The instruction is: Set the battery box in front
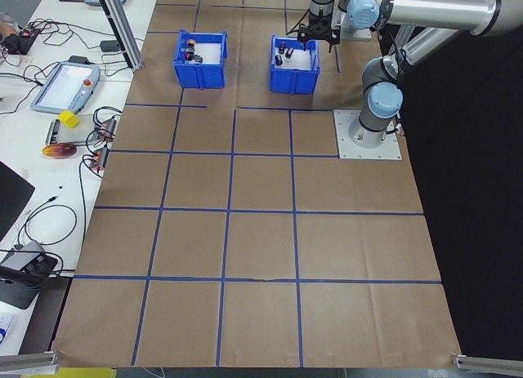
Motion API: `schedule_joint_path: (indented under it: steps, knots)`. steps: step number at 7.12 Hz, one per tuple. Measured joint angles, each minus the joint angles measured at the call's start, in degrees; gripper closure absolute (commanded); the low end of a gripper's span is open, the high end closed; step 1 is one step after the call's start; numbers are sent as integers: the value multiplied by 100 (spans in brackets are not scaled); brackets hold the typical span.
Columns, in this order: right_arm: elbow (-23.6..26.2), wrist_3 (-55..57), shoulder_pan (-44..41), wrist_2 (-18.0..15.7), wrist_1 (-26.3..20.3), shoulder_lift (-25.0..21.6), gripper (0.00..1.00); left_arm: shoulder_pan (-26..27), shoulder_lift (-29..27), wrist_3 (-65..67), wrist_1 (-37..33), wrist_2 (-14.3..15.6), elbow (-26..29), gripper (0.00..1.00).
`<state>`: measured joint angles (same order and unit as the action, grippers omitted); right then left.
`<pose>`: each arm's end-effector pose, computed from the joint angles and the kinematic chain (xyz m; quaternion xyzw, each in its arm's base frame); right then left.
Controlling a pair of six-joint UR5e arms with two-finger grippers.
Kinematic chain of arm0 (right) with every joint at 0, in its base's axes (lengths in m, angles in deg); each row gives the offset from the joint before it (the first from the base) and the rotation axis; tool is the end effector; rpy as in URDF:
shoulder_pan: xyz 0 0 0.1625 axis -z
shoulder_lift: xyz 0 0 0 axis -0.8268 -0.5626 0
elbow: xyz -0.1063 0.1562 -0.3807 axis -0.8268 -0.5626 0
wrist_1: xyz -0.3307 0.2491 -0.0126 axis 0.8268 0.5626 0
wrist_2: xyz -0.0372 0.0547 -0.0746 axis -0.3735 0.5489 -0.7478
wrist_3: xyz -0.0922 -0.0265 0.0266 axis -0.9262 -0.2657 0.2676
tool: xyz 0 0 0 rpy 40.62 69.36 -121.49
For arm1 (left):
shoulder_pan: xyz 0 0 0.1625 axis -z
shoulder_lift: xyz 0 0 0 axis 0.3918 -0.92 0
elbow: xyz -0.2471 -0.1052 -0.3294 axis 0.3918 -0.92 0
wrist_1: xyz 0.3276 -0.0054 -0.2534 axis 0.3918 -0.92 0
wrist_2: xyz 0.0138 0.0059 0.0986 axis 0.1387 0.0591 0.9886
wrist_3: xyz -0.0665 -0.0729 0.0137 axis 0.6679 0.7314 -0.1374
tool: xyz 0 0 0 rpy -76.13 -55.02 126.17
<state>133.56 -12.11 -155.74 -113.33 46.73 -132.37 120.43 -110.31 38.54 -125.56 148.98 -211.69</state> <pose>0.2428 -0.6073 0.4334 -0.4938 0.8692 0.0222 0.0120 -0.1776 -0.2438 0.4041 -0.6655 0.7421 0.0799 0.0026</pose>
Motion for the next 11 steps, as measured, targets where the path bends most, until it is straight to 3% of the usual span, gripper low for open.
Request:
schedule_joint_path:
  steps: [2, 4, 6, 8, 11]
  knots:
    - [-263, -918, -500, -35, 24, 326, 0, 527, 29, 1057, 613, -110, -503, 1]
    - [-308, -1710, -787, 3, 175, 536, 0, 1083, -278, 2029, 1666, -178, -912, 1]
    - [-302, -1887, -1188, -26, 660, 879, 0, 1620, -836, 2483, 2369, -194, -1034, 1]
    - [-259, -1895, -1473, -134, 924, 1225, 0, 2116, -1251, 2876, 2648, -189, -1046, 1]
    - [-81, -1939, -1467, -381, 1472, 1516, 0, 2493, -1788, 3165, 3191, -171, -1049, 1]
